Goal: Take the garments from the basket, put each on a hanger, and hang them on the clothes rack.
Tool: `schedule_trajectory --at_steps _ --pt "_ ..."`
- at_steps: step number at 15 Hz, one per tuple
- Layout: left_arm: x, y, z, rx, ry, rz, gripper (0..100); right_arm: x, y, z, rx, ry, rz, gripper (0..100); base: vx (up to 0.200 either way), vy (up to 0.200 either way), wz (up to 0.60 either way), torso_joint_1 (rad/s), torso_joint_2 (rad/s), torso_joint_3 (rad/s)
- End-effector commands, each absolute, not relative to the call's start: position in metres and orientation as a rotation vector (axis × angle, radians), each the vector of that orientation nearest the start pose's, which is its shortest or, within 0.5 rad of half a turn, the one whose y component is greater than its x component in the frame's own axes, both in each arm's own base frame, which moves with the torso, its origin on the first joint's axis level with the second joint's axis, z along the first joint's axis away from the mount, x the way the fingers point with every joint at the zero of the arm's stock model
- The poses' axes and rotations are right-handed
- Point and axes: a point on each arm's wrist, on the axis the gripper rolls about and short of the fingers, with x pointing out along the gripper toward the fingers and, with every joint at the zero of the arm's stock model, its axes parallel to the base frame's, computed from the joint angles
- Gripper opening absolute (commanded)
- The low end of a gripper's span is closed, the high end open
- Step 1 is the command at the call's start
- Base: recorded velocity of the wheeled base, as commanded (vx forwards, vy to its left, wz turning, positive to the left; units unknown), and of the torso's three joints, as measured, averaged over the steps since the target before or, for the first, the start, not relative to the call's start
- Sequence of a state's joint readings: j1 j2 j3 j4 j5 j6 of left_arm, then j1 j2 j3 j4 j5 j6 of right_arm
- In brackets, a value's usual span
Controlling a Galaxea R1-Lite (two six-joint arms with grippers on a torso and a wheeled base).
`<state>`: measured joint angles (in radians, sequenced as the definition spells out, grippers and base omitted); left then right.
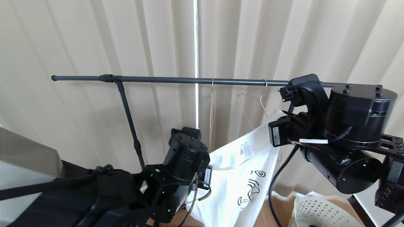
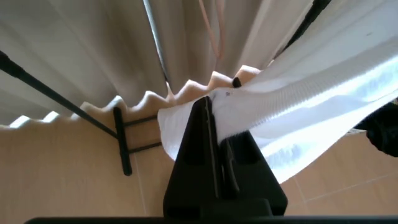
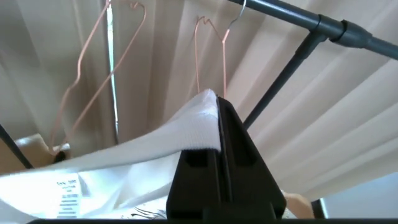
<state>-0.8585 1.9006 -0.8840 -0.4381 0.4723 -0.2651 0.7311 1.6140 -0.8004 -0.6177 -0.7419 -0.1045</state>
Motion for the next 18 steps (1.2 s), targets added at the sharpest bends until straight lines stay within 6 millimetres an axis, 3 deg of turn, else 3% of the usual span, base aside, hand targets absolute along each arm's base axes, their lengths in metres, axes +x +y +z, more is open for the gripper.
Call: schedule_trajectory --at_steps 1,8,14,18 --pt "0.226 -0.24 0.148 0.097 0.426 -0.322 0 0.207 0.163 0.206 -0.287 0.149 0.015 0 0.0 0.0 0.0 0.0 0.0 0.0" --pt "0.23 -0.239 0.181 0.139 0.391 -0.329 0 0.192 0.155 0.179 -0.539 0.298 0.072 0 0.0 0.0 0.0 0.0 0.0 0.0" --pt "0.235 -0.24 0.183 0.147 0.384 -0.326 0 0.183 0.148 0.195 -0.521 0.472 0.061 0 0.0 0.0 0.0 0.0 0.0 0.0" --pt "0.248 -0.255 0.189 0.13 0.358 -0.363 0 0.158 0.145 0.206 -0.549 0.507 0.177 0 0.0 0.0 0.0 0.0 0.0 0.0"
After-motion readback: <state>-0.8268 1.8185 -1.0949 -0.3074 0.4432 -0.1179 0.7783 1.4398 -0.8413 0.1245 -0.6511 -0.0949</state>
